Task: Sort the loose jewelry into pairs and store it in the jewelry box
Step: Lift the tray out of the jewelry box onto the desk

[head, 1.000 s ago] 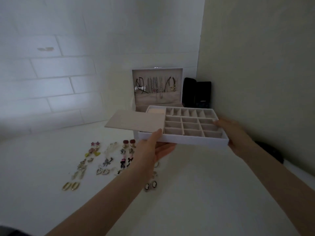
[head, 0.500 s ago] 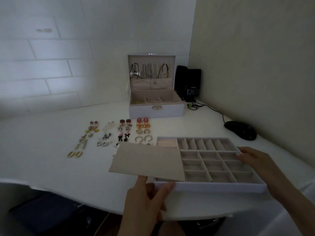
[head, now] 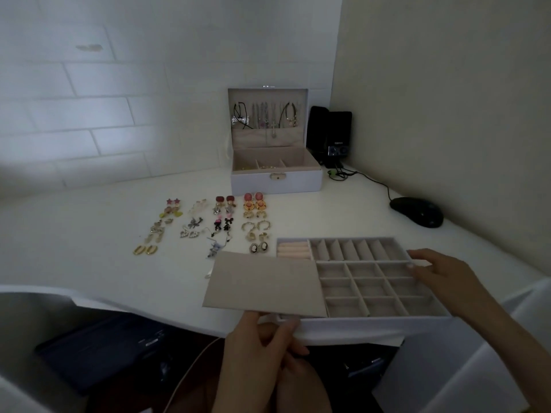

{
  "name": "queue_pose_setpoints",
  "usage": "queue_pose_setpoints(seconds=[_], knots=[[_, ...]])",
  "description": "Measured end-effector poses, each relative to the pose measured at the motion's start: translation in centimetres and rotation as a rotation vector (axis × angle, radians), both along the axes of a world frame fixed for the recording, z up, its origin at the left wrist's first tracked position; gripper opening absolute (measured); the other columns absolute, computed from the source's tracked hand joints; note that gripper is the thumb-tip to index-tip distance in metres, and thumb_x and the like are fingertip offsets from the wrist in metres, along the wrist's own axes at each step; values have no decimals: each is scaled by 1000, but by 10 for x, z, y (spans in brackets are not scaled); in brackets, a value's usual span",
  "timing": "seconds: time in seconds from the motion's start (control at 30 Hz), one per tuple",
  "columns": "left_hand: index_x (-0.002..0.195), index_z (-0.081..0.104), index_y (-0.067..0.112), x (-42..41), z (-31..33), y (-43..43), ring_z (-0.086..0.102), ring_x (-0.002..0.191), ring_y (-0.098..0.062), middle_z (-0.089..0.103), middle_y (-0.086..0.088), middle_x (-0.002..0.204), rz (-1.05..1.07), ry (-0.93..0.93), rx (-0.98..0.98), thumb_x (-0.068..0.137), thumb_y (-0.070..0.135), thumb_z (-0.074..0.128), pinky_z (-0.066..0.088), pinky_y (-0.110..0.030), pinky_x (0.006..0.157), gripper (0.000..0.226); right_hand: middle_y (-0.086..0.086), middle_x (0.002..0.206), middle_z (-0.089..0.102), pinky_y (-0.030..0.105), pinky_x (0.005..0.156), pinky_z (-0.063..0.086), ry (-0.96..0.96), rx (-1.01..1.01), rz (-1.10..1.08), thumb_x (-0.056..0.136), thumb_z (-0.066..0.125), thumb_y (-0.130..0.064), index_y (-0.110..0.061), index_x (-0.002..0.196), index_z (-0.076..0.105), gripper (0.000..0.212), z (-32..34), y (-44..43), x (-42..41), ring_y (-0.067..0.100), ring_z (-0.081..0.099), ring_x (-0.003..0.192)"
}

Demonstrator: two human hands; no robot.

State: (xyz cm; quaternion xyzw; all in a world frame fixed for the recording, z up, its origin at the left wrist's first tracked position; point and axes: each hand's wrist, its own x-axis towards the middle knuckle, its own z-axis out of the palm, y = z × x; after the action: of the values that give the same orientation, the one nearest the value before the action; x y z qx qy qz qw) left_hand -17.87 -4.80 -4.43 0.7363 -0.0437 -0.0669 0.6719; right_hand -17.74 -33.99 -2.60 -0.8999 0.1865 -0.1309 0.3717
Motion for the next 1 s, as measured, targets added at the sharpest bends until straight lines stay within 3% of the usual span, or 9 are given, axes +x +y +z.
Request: queue_pose_setpoints(seconds=[0.17,0.3,0.37,0.43,0.53,0.7,0.8,0.93,1.0], knots=[[84,54,-5,4,10,10,43,27,-18,60,-17,49,151,140,-241,92,20,52,30,-16,30,26,1,76,65,36,77,49,45,-56,-14,89,60,-24,-28,107,59,19,3,-4,5,21,62,83],[92,49,12,13,13,29,45,34,-11,55,-7,59,347,70,-230,90,18,56,33,-17,32,9,-1,81,61,29,63,40,12,-165,1,86,65,-23,-27,113,58,28,5,-6,8,12,56,69],[103,43,24,17,9,38,56,61,-17,54,0,85,396,-50,-60,86,19,62,44,-28,47,26,-2,94,59,28,67,40,-56,-203,4,83,68,-19,-26,116,58,35,6,-6,9,10,54,70],[113,42,29,20,6,45,53,79,-22,42,7,102,401,-245,298,80,23,68,47,-36,63,42,-1,102,57,28,71,40,-165,-244,6,82,68,-15,-22,116,60,36,9,-4,11,8,54,72],[106,55,24,26,8,50,42,99,-19,29,9,110,393,-467,577,75,24,72,42,-36,77,35,-1,101,59,23,69,43,-275,-259,72,84,65,-11,-21,107,64,25,18,9,18,9,55,75],[85,56,28,37,10,51,44,80,-13,52,12,86,269,-649,692,79,41,61,42,-35,66,15,-8,90,62,12,68,43,-212,-246,297,86,62,-10,-24,95,68,17,31,46,36,4,57,77],[84,54,32,42,8,52,45,81,-12,52,13,88,232,-681,711,74,53,42,40,-33,67,26,-12,89,61,11,68,40,-180,-290,395,87,61,-15,-29,93,66,16,31,63,45,1,56,77],[83,56,31,52,8,54,47,84,-14,52,14,90,211,-679,671,72,54,41,40,-34,71,29,-11,91,60,10,68,40,-125,-354,472,89,59,-18,-24,96,67,12,31,78,53,1,54,78],[82,58,29,59,11,54,48,82,-13,53,15,87,199,-682,652,72,54,40,40,-33,70,32,-7,93,61,18,74,45,-116,-361,500,90,58,-17,-22,97,68,13,30,85,58,4,55,80]])
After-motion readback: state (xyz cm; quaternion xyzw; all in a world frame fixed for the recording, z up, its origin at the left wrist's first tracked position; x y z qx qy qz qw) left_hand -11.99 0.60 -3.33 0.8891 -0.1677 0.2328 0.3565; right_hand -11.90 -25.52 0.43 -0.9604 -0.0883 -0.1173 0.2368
